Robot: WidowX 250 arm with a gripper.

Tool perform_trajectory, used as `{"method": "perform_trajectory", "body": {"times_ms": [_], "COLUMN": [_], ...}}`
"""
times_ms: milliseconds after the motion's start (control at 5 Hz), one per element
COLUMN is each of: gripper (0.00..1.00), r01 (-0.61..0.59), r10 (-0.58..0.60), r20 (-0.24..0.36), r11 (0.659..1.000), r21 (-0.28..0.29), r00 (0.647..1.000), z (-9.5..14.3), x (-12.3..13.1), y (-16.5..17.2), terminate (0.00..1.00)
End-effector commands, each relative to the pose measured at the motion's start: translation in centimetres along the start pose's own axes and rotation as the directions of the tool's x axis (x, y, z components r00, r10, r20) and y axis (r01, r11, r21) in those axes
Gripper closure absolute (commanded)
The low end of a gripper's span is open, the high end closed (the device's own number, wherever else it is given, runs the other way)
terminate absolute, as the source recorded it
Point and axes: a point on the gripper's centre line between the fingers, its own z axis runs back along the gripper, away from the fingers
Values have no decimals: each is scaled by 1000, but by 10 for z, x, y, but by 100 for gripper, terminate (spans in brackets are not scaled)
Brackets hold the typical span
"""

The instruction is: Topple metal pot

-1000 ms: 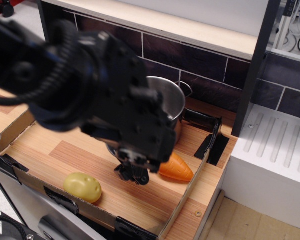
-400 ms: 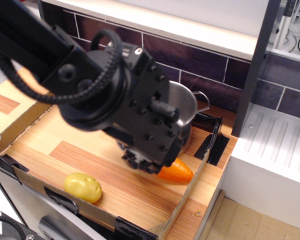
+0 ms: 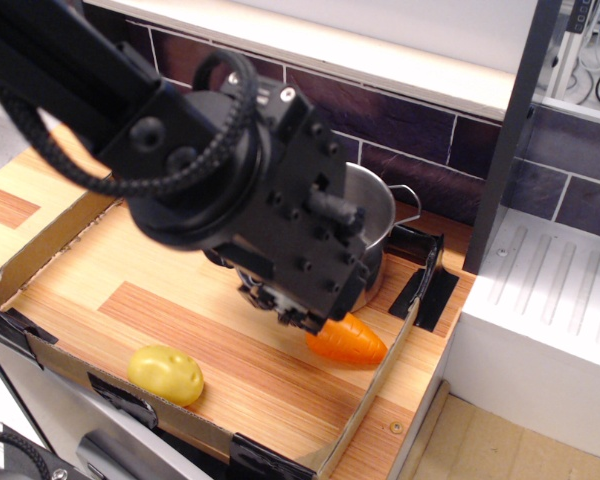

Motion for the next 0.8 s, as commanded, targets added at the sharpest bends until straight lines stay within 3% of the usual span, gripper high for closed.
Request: {"method": "perform_trajectory", "body": {"times_ms": [0,200,400,600], "gripper": [100,100,100,100], "r01": [-71,-103,-145,-155], "r10": [71,100,140,140], "r20": [-12,-57,-79,-118], "r11": [997,993,987,980], "r21": [-4,-57,-68,-128], "r00": [997,993,987,983], "z": [-2,-2,-1,-1], "x": [-1,-2,-4,-9], "y": [19,30,44,56], "terminate": [0,0,0,0]}}
